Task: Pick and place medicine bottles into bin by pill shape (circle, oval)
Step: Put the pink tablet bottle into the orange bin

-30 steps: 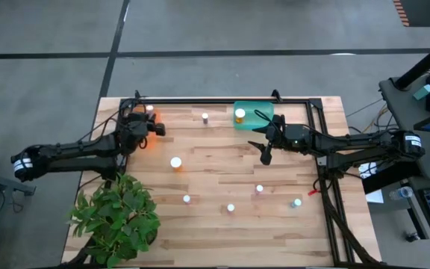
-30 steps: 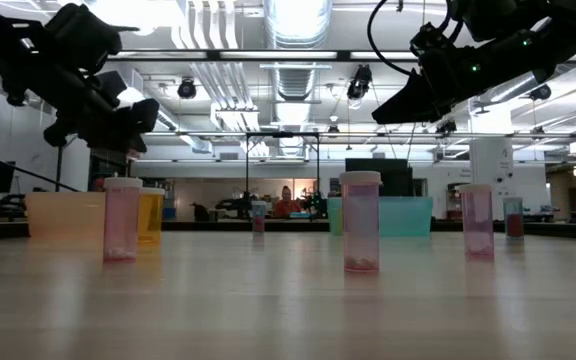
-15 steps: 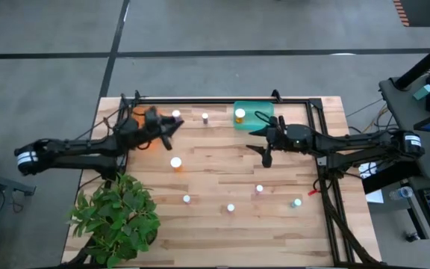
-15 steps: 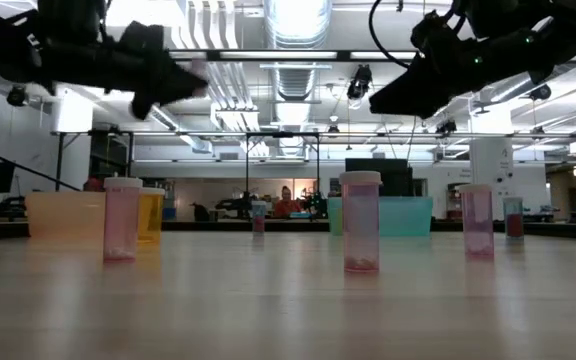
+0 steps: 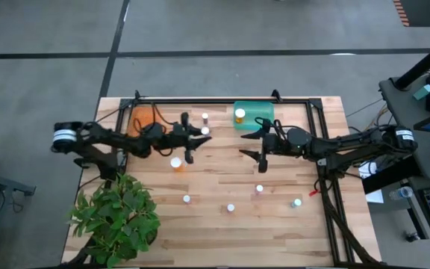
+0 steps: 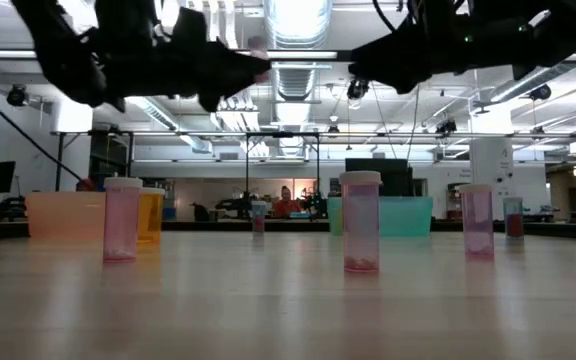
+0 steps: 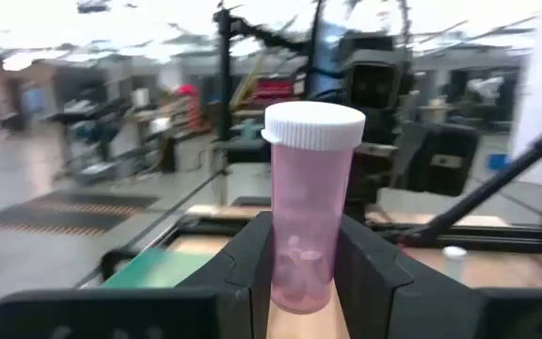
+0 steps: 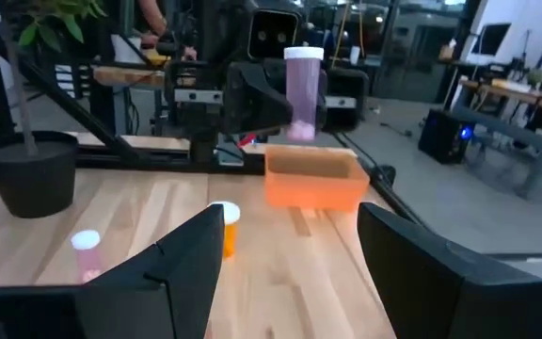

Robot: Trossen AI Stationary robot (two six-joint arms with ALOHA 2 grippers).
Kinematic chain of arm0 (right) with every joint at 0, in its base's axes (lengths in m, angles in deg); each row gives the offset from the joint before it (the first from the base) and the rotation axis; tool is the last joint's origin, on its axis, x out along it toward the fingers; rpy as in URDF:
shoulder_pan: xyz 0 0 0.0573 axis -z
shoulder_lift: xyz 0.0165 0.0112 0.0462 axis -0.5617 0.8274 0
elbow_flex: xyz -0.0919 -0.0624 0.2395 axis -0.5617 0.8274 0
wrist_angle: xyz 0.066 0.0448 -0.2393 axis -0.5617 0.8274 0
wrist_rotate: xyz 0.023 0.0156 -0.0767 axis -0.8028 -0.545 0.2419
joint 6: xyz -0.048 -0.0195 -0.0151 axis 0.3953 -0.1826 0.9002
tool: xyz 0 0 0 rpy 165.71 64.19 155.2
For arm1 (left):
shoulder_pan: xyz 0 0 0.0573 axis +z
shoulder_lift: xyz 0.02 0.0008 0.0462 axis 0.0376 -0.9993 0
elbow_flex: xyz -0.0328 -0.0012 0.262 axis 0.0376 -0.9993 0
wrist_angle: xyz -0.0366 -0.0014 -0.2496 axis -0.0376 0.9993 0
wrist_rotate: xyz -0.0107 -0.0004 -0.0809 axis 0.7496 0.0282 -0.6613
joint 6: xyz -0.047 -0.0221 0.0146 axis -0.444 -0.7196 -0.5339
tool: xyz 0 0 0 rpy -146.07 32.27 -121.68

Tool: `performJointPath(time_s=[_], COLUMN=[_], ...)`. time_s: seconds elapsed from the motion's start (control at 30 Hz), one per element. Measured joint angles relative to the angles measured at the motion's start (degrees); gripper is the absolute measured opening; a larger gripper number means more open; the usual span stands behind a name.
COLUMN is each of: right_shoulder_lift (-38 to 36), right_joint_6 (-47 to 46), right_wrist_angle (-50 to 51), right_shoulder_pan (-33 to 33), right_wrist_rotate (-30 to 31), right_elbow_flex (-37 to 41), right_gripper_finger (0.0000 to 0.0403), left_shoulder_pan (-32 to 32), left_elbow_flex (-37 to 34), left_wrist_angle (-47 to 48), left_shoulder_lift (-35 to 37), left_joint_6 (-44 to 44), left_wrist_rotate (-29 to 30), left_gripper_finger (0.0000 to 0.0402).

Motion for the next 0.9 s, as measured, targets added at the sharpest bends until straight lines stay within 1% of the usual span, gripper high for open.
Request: performJointPath(time_s=[0.1, 0.17, 0.43, 0.57, 0.8, 0.9], right_shoulder_lift=[0.06, 0.27, 3.25, 4.22, 4.05, 4.81], right_joint_6=[0.66, 0.7, 0.41, 0.18, 0.24, 0.15], right_wrist_angle=[0.0, -0.18, -0.5, -0.5, -1.04, -2.79], right_shoulder_pan=[-0.04, -0.09, -0.62, -0.6, -0.57, -0.6], right_wrist_rotate=[-0.01, 0.0, 0.02, 0.46, 0.48, 0.5], right_elbow_flex=[-1.29, -2.01, -3.87, -4.48, -4.69, -4.68], right_gripper_finger=[0.0233, 0.0233, 0.0233, 0.0233, 0.0233, 0.0233], left_shoulder_pan=[0.0, -0.12, -1.14, -1.23, -1.38, -1.51], left_elbow_flex=[3.42, 5.77, 14.0, 15.94, 16.02, 16.15], left_wrist_angle=[-1.77, -2.67, -2.6, -2.63, -2.59, -2.6], left_shoulder_lift=[-4.45, -7.41, -16.52, -18.6, -18.75, -18.74], left_joint_6=[0.34, 0.37, 0.59, 1.23, 2.06, 2.06], left_wrist_rotate=[-5.16, -7.48, -8.8, -10.82, -10.84, -10.81], left_gripper_finger=[0.0073, 0.0073, 0.0073, 0.0073, 0.0073, 0.0073])
